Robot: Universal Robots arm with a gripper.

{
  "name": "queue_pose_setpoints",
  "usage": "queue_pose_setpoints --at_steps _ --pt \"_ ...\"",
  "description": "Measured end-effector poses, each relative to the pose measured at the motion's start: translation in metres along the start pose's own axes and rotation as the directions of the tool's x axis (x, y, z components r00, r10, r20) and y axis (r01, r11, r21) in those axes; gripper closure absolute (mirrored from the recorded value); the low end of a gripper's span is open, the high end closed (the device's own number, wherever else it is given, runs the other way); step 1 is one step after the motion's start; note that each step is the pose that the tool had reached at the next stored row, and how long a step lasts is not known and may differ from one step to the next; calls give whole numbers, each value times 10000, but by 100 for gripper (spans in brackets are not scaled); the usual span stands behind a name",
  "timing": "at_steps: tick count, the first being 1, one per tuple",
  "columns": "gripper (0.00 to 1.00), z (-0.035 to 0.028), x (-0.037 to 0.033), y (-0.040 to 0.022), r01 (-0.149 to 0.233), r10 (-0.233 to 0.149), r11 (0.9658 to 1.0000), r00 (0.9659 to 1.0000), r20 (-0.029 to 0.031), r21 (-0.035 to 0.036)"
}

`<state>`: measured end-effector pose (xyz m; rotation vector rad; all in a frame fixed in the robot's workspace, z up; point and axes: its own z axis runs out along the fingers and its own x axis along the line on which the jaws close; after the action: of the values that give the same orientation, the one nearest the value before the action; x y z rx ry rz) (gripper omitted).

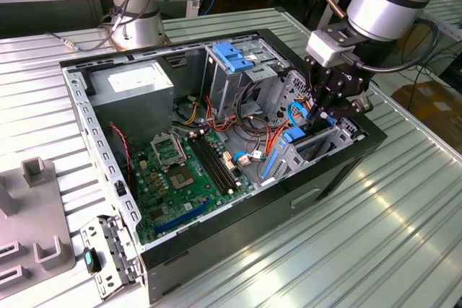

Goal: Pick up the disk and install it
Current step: 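Insert the second disk wire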

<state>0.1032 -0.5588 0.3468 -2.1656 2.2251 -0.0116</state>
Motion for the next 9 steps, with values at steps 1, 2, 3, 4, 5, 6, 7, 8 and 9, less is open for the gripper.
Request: queue_pose_setpoints --at_steps 1,2,3,4,5,6,7,8,9 --pt "84 2 1 0 0 0 10000 10000 2 0" --pt "84 4 2 0 0 0 10000 10000 6 0" --pt "84 6 2 0 0 0 10000 10000 8 0" --pt "84 10 4 0 0 0 10000 10000 13 0" --pt "84 13 5 0 0 0 10000 10000 18 -1" --pt "84 18 6 0 -1 1 10000 10000 26 -1" --pt "84 27 8 1 -1 1 10000 10000 32 -1" --pt "84 37 10 1 -1 1 10000 10000 29 -2" --pt "84 44 11 1 -1 1 10000 10000 32 -2"
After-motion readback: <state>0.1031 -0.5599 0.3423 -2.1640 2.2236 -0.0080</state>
